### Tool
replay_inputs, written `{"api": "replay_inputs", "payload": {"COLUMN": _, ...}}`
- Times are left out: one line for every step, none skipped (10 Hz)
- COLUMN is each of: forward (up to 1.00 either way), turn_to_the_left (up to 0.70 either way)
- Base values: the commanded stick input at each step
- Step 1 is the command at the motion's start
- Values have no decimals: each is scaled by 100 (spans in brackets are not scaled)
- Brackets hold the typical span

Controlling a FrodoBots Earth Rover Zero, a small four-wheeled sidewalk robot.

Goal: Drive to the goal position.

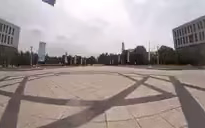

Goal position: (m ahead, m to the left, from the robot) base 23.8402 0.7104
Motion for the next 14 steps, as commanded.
{"api": "replay_inputs", "payload": {"forward": 70, "turn_to_the_left": 8}}
{"api": "replay_inputs", "payload": {"forward": 70, "turn_to_the_left": 14}}
{"api": "replay_inputs", "payload": {"forward": 70, "turn_to_the_left": 15}}
{"api": "replay_inputs", "payload": {"forward": 70, "turn_to_the_left": 10}}
{"api": "replay_inputs", "payload": {"forward": 70, "turn_to_the_left": 3}}
{"api": "replay_inputs", "payload": {"forward": 70, "turn_to_the_left": 2}}
{"api": "replay_inputs", "payload": {"forward": 70, "turn_to_the_left": 1}}
{"api": "replay_inputs", "payload": {"forward": 70, "turn_to_the_left": 1}}
{"api": "replay_inputs", "payload": {"forward": 70, "turn_to_the_left": 1}}
{"api": "replay_inputs", "payload": {"forward": 70, "turn_to_the_left": 1}}
{"api": "replay_inputs", "payload": {"forward": 70, "turn_to_the_left": 1}}
{"api": "replay_inputs", "payload": {"forward": 70, "turn_to_the_left": 1}}
{"api": "replay_inputs", "payload": {"forward": 70, "turn_to_the_left": 1}}
{"api": "replay_inputs", "payload": {"forward": 70, "turn_to_the_left": 1}}
